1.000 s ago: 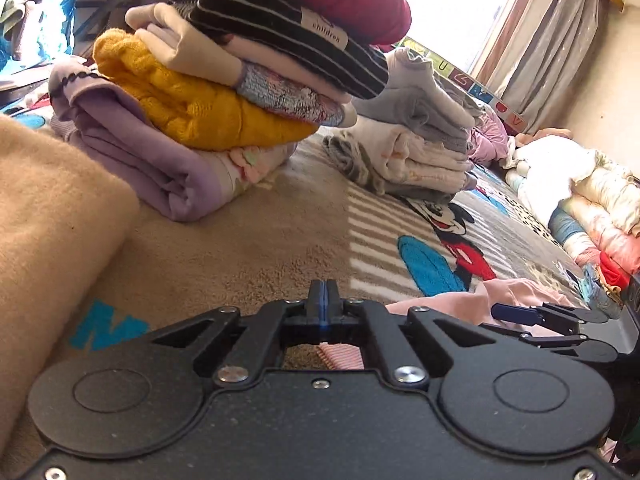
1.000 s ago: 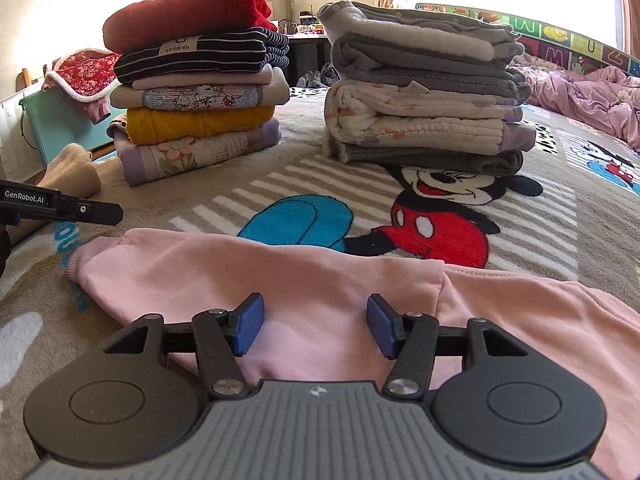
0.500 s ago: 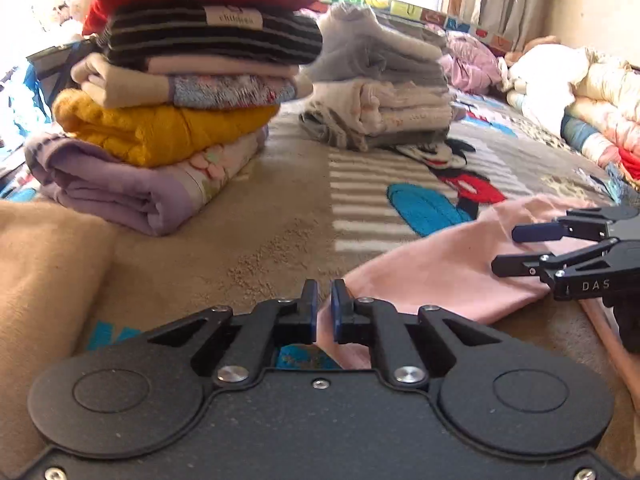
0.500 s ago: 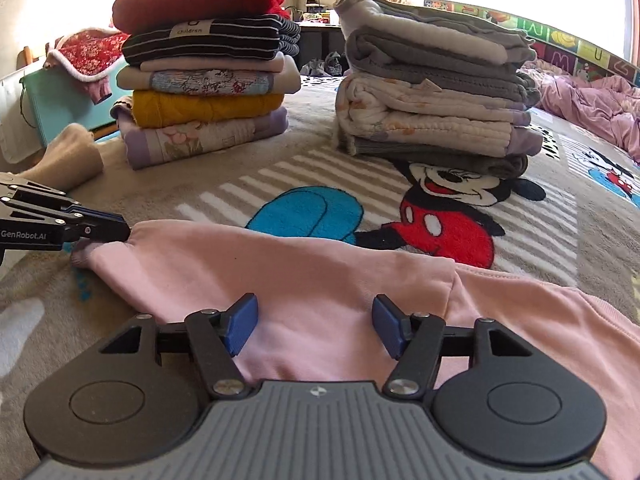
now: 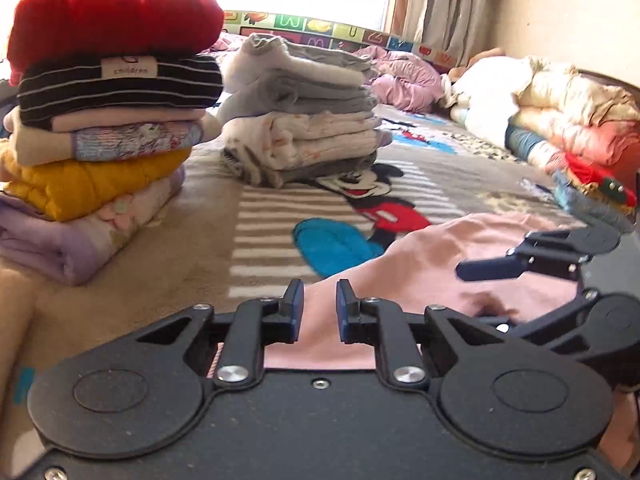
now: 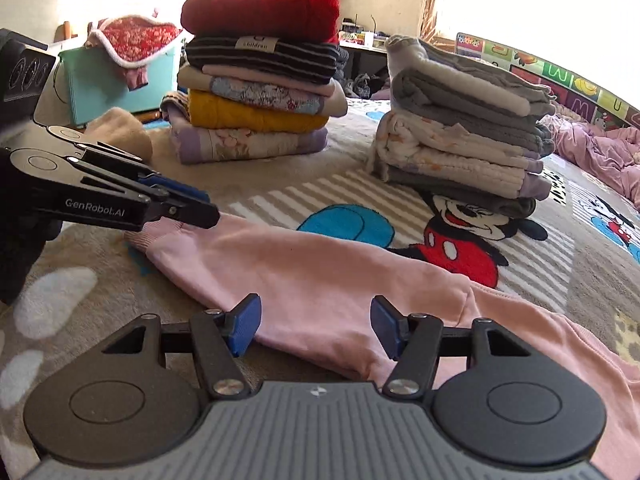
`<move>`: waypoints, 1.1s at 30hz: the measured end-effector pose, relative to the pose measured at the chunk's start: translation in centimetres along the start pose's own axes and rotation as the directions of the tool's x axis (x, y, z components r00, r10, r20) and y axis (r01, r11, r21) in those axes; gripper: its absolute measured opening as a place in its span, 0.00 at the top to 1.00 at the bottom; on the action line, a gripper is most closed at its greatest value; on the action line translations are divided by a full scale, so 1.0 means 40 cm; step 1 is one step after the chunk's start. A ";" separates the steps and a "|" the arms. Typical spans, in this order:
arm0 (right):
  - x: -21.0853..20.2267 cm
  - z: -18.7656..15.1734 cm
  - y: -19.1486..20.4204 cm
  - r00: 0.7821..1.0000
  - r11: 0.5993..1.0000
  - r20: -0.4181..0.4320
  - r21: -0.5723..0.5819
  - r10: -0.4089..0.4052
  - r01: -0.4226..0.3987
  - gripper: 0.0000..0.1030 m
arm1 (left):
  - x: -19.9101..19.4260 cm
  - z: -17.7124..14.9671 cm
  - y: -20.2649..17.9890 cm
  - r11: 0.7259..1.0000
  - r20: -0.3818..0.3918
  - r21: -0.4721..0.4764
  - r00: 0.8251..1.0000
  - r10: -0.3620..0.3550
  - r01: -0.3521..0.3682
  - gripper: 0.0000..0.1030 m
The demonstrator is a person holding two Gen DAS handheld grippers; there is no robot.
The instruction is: Fold clothes
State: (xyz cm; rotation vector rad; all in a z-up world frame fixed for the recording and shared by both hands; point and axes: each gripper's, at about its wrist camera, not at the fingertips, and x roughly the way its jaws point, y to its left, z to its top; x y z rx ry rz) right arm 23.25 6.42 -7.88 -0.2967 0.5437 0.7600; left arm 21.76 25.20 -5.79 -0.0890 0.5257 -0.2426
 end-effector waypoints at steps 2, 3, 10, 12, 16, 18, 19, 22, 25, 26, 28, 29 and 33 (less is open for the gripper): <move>0.005 -0.007 0.010 1.000 1.000 -0.020 -0.007 -0.009 0.009 0.40 | 0.040 0.008 -0.017 0.998 -0.015 -0.032 0.999 -0.050 0.050 0.87; 0.006 -0.012 0.017 1.000 1.000 -0.024 -0.011 -0.013 0.013 0.40 | 0.064 0.010 -0.024 0.998 -0.045 -0.039 0.998 -0.048 0.046 0.87; 0.009 -0.029 0.047 0.997 0.998 -0.067 -0.051 -0.047 0.044 0.40 | 0.121 0.031 -0.008 0.993 -0.125 -0.118 0.992 -0.005 -0.010 0.91; -0.012 -0.024 0.059 0.998 0.995 -0.034 -0.083 -0.059 0.056 0.40 | 0.114 0.045 -0.005 0.983 -0.081 -0.165 0.992 -0.098 0.084 0.91; 0.002 -0.036 0.083 0.997 0.988 -0.051 -0.145 -0.054 0.046 0.40 | 0.193 0.045 -0.017 0.973 -0.148 -0.212 0.981 -0.128 0.095 0.91; 0.012 -0.043 0.078 0.997 0.992 -0.055 -0.123 -0.046 0.039 0.40 | 0.239 0.030 0.000 0.970 -0.189 -0.244 0.981 -0.038 -0.010 0.95; 0.013 -0.044 0.073 0.998 0.994 -0.056 -0.108 -0.041 0.035 0.39 | 0.230 0.034 0.015 0.955 -0.160 -0.296 0.986 -0.036 -0.013 0.96; 0.011 -0.043 0.068 0.998 0.995 -0.057 -0.099 -0.037 0.031 0.39 | 0.175 0.055 0.057 0.922 -0.055 -0.388 0.998 -0.029 0.005 0.93; 0.002 -0.048 0.080 0.998 0.991 -0.032 -0.125 -0.055 0.050 0.39 | 0.150 0.052 0.091 0.873 -0.006 -0.472 0.990 -0.144 0.124 0.93; -0.003 -0.051 0.085 0.998 0.989 -0.020 -0.135 -0.061 0.058 0.39 | 0.157 0.048 0.087 0.862 -0.015 -0.483 0.983 -0.184 0.154 0.93; -0.007 -0.057 0.090 0.998 0.987 -0.003 -0.147 -0.066 0.065 0.39 | 0.171 0.041 0.078 0.836 -0.032 -0.506 0.964 -0.264 0.212 0.77; -0.006 -0.059 0.090 0.998 0.987 0.000 -0.148 -0.066 0.066 0.39 | 0.178 0.037 0.074 0.821 -0.039 -0.518 0.952 -0.303 0.240 0.39; 0.005 -0.058 0.076 0.999 0.992 -0.014 -0.118 -0.049 0.047 0.39 | 0.200 0.015 0.113 0.793 -0.060 -0.606 0.991 -0.123 0.062 0.81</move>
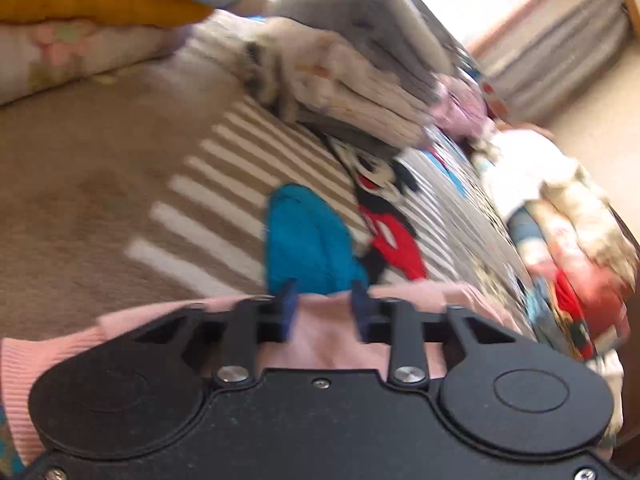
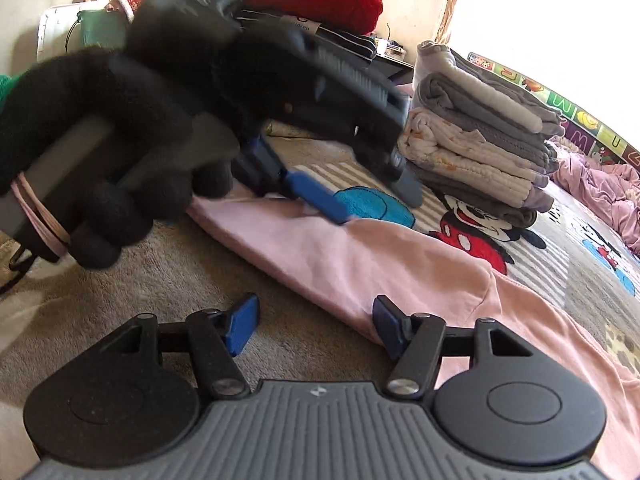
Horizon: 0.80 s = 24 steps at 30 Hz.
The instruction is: Fold clothes
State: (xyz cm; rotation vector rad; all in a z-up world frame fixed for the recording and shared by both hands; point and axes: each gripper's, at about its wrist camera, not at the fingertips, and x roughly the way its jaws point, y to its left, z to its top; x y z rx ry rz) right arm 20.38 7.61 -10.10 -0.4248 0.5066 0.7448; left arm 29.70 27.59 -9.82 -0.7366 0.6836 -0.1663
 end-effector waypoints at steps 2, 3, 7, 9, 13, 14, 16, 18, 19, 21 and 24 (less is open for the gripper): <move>-0.001 0.001 0.000 1.000 1.000 0.001 0.002 0.001 -0.001 0.38 | -0.021 0.012 -0.007 0.997 0.021 0.000 0.997 -0.072 0.072 0.68; -0.005 0.002 0.001 1.000 1.000 0.006 0.001 0.003 -0.003 0.38 | -0.024 0.011 -0.013 0.991 0.013 -0.012 0.991 -0.136 0.136 0.63; -0.025 0.008 -0.004 1.000 1.000 0.022 -0.001 0.020 -0.020 0.38 | 0.012 -0.002 -0.032 0.926 -0.048 -0.129 0.930 -0.364 0.356 0.40; -0.017 0.007 -0.004 0.999 1.000 0.013 0.001 0.031 -0.031 0.37 | 0.067 -0.022 -0.042 0.908 -0.109 -0.186 0.911 -0.398 0.374 0.35; -0.011 -0.002 -0.003 0.999 0.999 0.008 0.010 0.036 -0.036 0.37 | 0.093 -0.017 -0.035 0.977 -0.043 -0.171 0.990 -0.137 0.128 0.69; -0.016 -0.001 -0.005 1.000 1.000 0.008 0.012 0.029 -0.029 0.38 | 0.074 -0.008 -0.020 0.974 0.015 -0.197 0.993 -0.113 0.114 0.66; -0.035 0.000 -0.016 0.999 0.999 0.026 0.029 0.022 -0.023 0.38 | 0.059 0.010 -0.002 0.936 0.026 -0.267 0.973 -0.230 0.228 0.43; -0.046 0.002 -0.025 1.000 1.000 0.019 0.028 0.007 -0.007 0.38 | 0.057 0.014 -0.026 0.903 -0.001 -0.256 0.934 -0.357 0.345 0.27; -0.051 0.003 -0.032 1.000 0.999 0.019 0.034 -0.004 0.003 0.38 | 0.065 0.012 -0.044 0.884 -0.032 -0.251 0.909 -0.416 0.395 0.25; -0.055 0.000 -0.048 1.000 0.998 0.015 0.062 -0.005 0.004 0.37 | 0.089 0.003 -0.077 0.852 -0.090 -0.248 0.865 -0.493 0.460 0.22; -0.027 -0.017 -0.058 0.999 0.996 -0.041 0.085 0.026 -0.022 0.37 | 0.151 -0.024 -0.101 0.854 -0.175 -0.269 0.850 -0.497 0.445 0.21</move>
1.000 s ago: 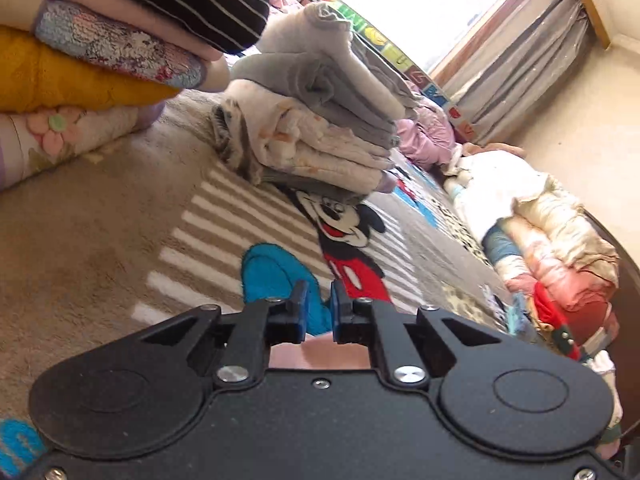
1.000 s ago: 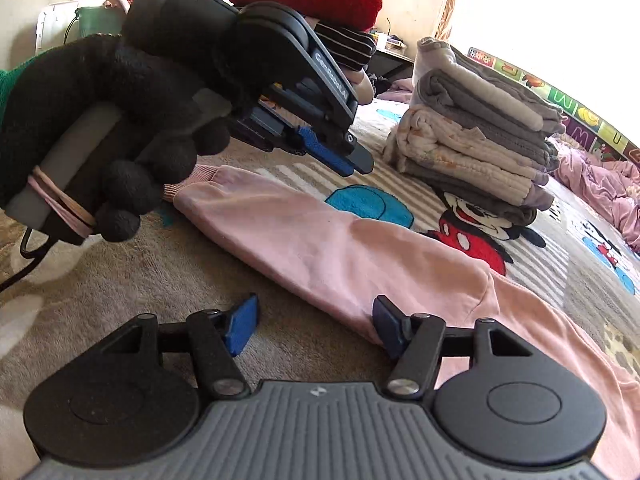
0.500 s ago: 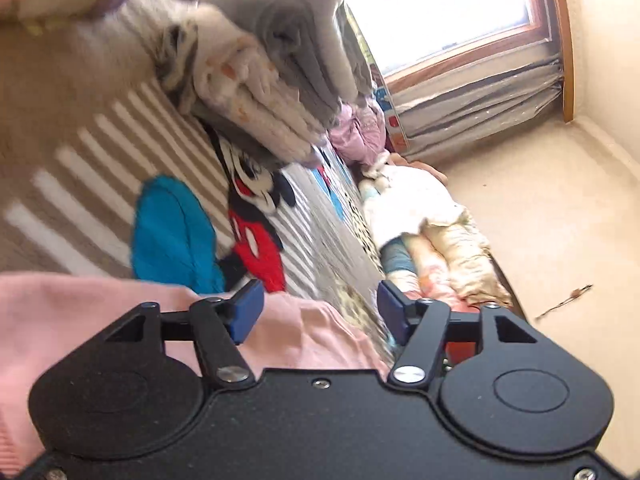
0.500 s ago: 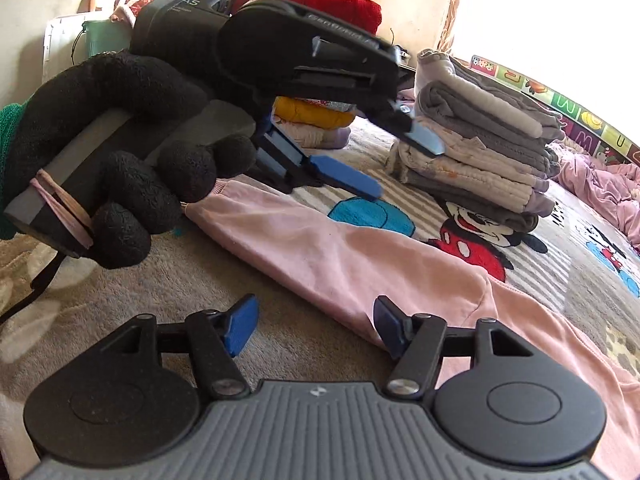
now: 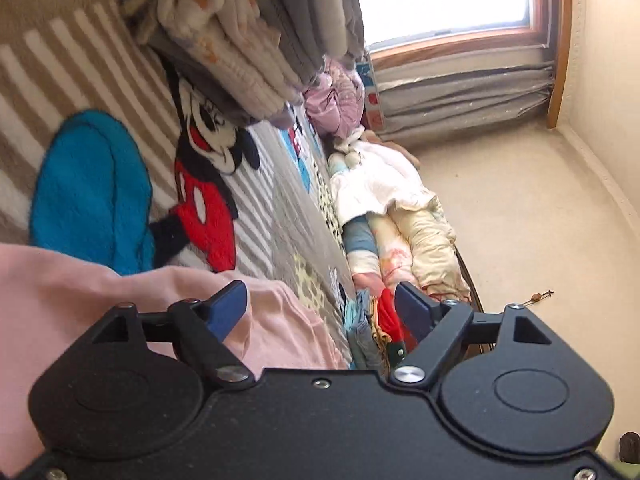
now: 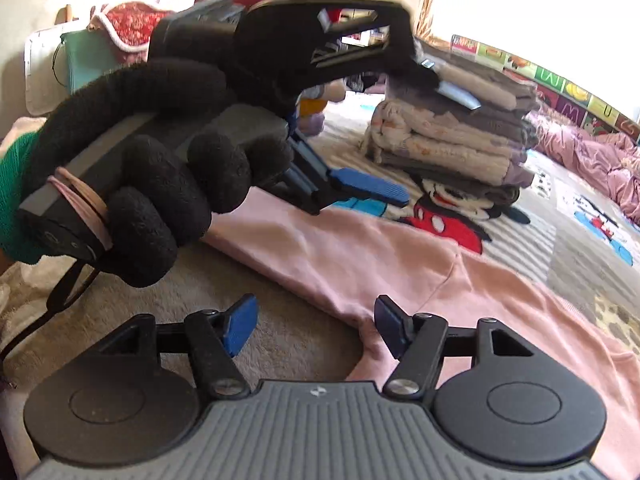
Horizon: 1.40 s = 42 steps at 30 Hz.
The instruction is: Fold clothes
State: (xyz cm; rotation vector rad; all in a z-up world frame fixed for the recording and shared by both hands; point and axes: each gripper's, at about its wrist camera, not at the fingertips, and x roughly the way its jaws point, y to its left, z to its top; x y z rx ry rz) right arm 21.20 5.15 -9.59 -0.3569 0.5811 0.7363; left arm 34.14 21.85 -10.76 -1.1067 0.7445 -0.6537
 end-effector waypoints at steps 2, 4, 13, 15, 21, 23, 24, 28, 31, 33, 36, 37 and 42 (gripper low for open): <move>0.002 -0.007 -0.006 1.000 1.000 0.001 0.019 0.015 -0.015 0.35 | 0.038 0.001 0.005 1.000 -0.044 0.018 0.999 0.022 -0.021 0.20; 0.001 -0.012 -0.010 1.000 0.999 0.007 0.031 0.025 -0.026 0.35 | 0.062 0.010 0.002 0.990 -0.041 0.066 0.991 0.126 -0.123 0.37; 0.004 -0.036 0.000 0.999 0.999 0.035 0.027 0.016 -0.017 0.34 | 0.008 0.023 -0.030 0.999 0.056 0.050 0.998 -0.021 0.018 0.13; 0.004 -0.039 0.001 0.999 1.000 0.040 0.024 0.014 -0.015 0.33 | 0.037 0.015 -0.022 0.999 0.006 0.042 1.000 -0.023 0.023 0.13; 0.007 -0.036 0.003 0.999 1.000 0.038 0.015 0.009 -0.009 0.33 | 0.088 0.009 -0.001 0.968 0.006 0.122 0.975 0.221 -0.220 0.51; 0.009 -0.035 0.003 0.999 1.000 0.037 0.013 0.005 -0.005 0.33 | 0.070 0.015 0.010 0.980 0.021 0.088 0.984 0.176 -0.177 0.43; 0.008 -0.035 0.004 0.999 1.000 0.039 0.012 0.003 -0.003 0.33 | 0.056 0.015 0.001 0.982 0.039 0.091 0.986 0.161 -0.164 0.37; 0.007 -0.036 0.012 0.999 1.000 0.041 -0.005 -0.010 0.010 0.33 | -0.014 0.012 -0.017 0.994 0.095 0.075 0.993 0.071 -0.079 0.24; 0.005 -0.038 0.019 0.998 0.999 0.053 -0.020 -0.023 0.024 0.33 | -0.053 0.012 -0.024 0.999 0.087 0.047 0.996 0.006 -0.010 0.18; -0.010 -0.042 0.026 0.995 0.998 0.087 -0.031 -0.051 0.054 0.33 | -0.088 0.008 -0.038 0.998 0.104 0.067 0.995 -0.004 -0.002 0.18; -0.052 -0.041 0.035 0.983 0.995 0.158 -0.027 -0.089 0.095 0.33 | -0.152 0.004 -0.051 0.997 0.145 0.070 0.988 -0.044 0.034 0.15; -0.063 -0.040 0.034 0.982 0.995 0.167 -0.021 -0.091 0.095 0.32 | -0.174 0.002 -0.054 0.997 0.159 0.069 0.986 -0.056 0.045 0.15; -0.065 -0.020 0.040 0.988 0.997 0.149 -0.067 -0.032 0.043 0.32 | -0.286 -0.043 -0.052 0.992 0.187 0.043 0.974 -0.127 0.121 0.15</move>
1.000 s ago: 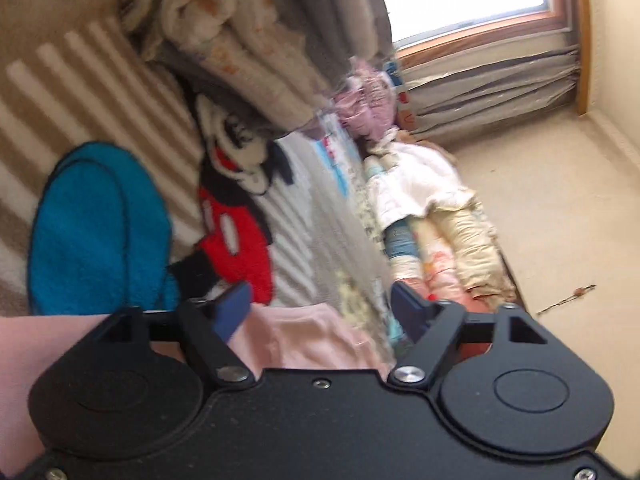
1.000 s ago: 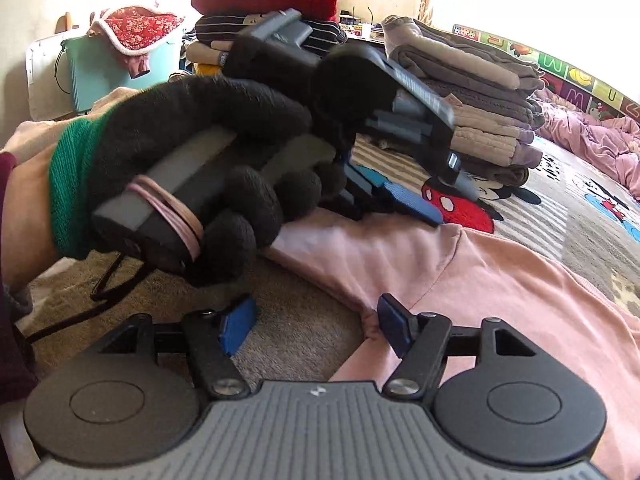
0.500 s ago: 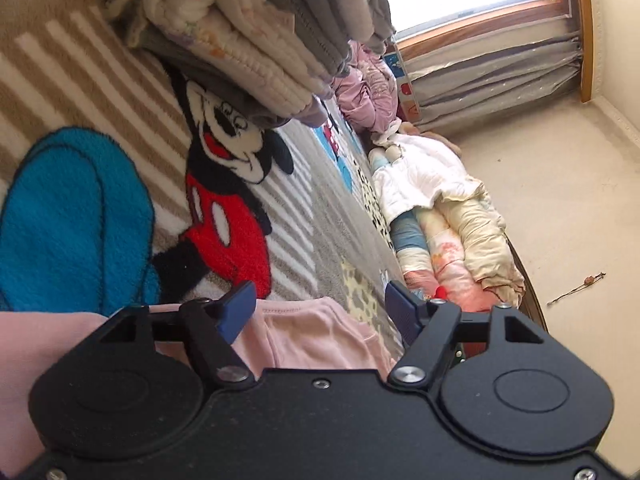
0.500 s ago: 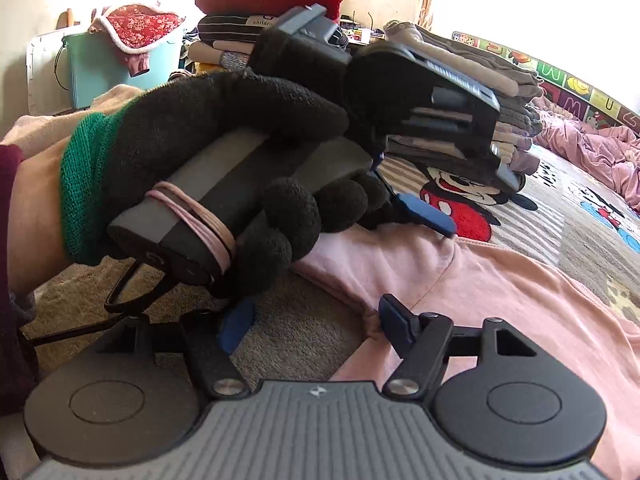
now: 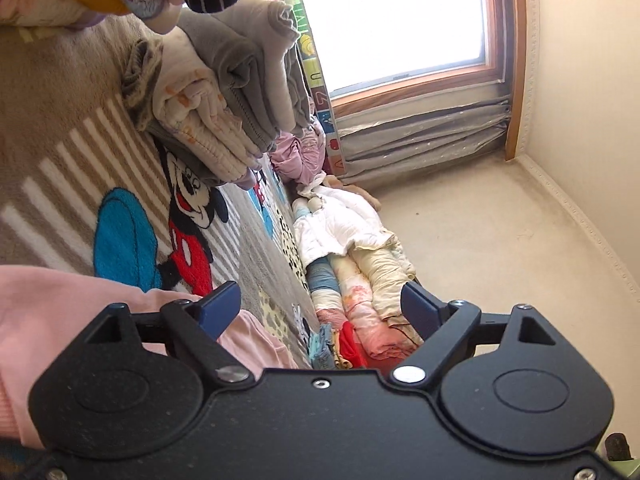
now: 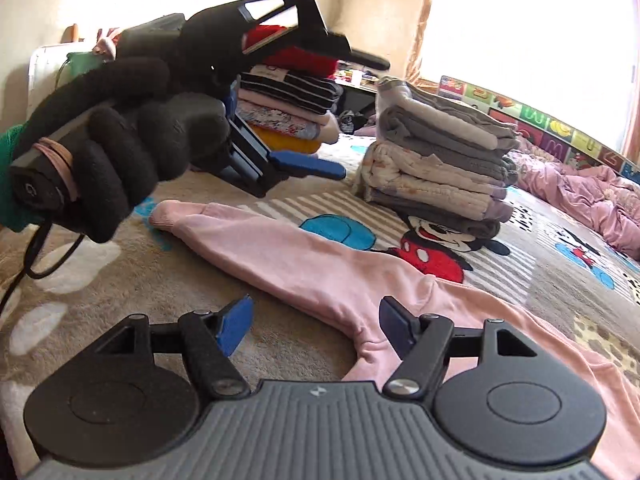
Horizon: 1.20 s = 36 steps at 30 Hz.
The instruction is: Fold clothes
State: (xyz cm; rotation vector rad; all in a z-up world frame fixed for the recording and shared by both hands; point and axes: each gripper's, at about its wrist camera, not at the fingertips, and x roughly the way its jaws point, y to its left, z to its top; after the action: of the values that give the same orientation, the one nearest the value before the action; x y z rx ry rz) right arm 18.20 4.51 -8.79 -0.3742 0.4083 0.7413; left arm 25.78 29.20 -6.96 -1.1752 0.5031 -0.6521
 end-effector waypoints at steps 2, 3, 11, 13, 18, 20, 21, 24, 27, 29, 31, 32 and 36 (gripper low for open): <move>0.017 0.011 0.013 1.000 0.999 -0.016 -0.035 0.020 -0.021 0.32 | -0.044 -0.019 0.008 1.000 0.008 -0.018 1.000 0.021 -0.021 0.15; 0.027 0.017 0.018 0.999 0.999 -0.025 -0.047 0.024 -0.025 0.32 | -0.068 -0.028 0.016 0.999 0.017 -0.032 0.999 0.036 -0.036 0.15; 0.125 0.030 0.036 0.979 0.990 -0.155 -0.023 0.134 -0.139 0.27 | -0.198 -0.029 0.062 0.954 0.163 -0.075 0.940 0.300 -0.291 0.36; 0.119 0.038 0.027 0.978 0.991 -0.159 -0.002 0.133 -0.135 0.27 | -0.219 -0.019 0.068 0.920 0.218 -0.088 0.894 0.391 -0.381 0.23; 0.084 0.040 0.079 0.989 0.987 -0.112 -0.119 0.098 -0.111 0.27 | -0.110 -0.007 0.021 0.971 0.124 -0.010 0.963 0.239 -0.239 0.16; 0.095 0.035 0.087 0.987 0.986 -0.130 -0.122 0.094 -0.110 0.27 | -0.040 -0.009 0.037 0.973 0.063 -0.023 0.971 0.232 -0.231 0.14; 0.099 0.033 0.082 0.986 0.989 -0.132 -0.099 0.099 -0.112 0.27 | -0.011 -0.010 0.054 0.970 0.037 -0.040 0.970 0.241 -0.240 0.14; 0.100 0.027 0.068 0.985 0.991 -0.131 -0.058 0.111 -0.119 0.26 | 0.027 -0.003 0.095 0.914 0.035 -0.002 0.913 0.406 -0.406 0.39; 0.101 0.022 0.066 0.985 0.991 -0.128 -0.053 0.112 -0.119 0.26 | -0.023 0.011 0.093 0.888 0.123 -0.006 0.881 0.457 -0.460 0.48; 0.104 0.018 0.065 0.986 0.992 -0.125 -0.046 0.108 -0.114 0.23 | -0.058 0.012 0.075 0.907 0.163 -0.032 0.893 0.419 -0.420 0.27; 0.105 0.016 0.062 0.987 0.993 -0.123 -0.038 0.108 -0.114 0.22 | -0.077 0.004 0.053 0.931 0.169 -0.040 0.916 0.363 -0.362 0.22; 0.105 0.015 0.060 0.987 0.993 -0.122 -0.034 0.109 -0.114 0.21 | -0.082 -0.003 0.047 0.946 0.160 -0.048 0.933 0.323 -0.320 0.21; 0.104 0.013 0.065 0.988 0.994 -0.118 -0.041 0.100 -0.106 0.21 | -0.077 -0.055 0.073 0.949 0.038 -0.094 0.951 0.306 -0.302 0.18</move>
State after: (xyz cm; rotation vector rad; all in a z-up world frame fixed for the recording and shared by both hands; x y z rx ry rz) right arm 19.26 8.89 -10.82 -0.4444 0.5227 0.8334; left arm 22.68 30.57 -10.36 -1.1622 0.6587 -0.3357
